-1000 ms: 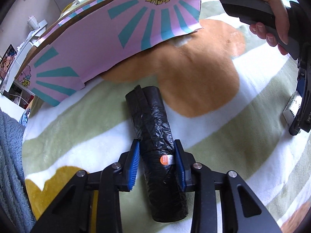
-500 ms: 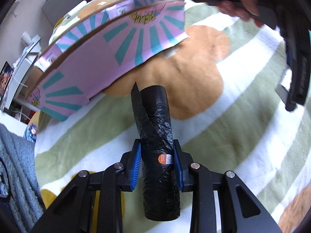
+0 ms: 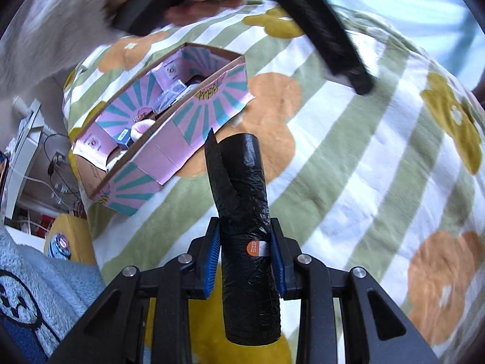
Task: Organize objects
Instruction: 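Carry tissue pack with left tool while right tool carries black cylinder to box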
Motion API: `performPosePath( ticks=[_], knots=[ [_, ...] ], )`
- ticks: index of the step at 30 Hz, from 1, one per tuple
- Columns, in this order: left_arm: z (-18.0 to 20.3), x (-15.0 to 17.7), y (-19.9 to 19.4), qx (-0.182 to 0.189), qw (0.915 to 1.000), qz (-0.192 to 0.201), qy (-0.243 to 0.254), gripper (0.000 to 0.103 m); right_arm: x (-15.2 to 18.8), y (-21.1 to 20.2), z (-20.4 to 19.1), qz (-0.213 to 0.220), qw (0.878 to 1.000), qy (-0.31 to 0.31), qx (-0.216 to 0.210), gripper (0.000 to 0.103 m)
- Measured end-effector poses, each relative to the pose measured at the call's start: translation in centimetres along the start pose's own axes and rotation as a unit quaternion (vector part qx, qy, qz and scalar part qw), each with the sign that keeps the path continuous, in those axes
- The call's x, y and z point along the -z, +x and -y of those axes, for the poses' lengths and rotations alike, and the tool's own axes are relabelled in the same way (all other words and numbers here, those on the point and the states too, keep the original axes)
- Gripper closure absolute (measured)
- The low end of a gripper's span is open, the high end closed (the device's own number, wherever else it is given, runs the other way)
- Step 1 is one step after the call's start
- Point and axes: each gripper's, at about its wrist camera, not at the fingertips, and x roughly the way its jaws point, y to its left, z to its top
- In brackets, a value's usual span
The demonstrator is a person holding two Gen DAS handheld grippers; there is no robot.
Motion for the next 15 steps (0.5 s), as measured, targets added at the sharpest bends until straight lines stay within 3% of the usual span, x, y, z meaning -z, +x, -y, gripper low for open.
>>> performPosePath(
  ticks=[7,12,15],
  knots=[
    [0.5,4.0,-7.2,-0.026,0.9908,0.025,-0.130,0.039,0.4,-6.3,0.1,0.006,0.996,0.083,0.029,0.075],
    [2.3,7.3,-10.8,-0.060,0.9706,0.040,-0.230,0.039,0.6,-9.6,0.5,0.030,0.986,0.150,0.068,0.075],
    [4.1,8.9,-12.2,-0.092,0.9590,0.047,-0.264,0.039,0.7,-11.2,0.8,0.038,0.972,0.209,0.100,0.075]
  ],
)
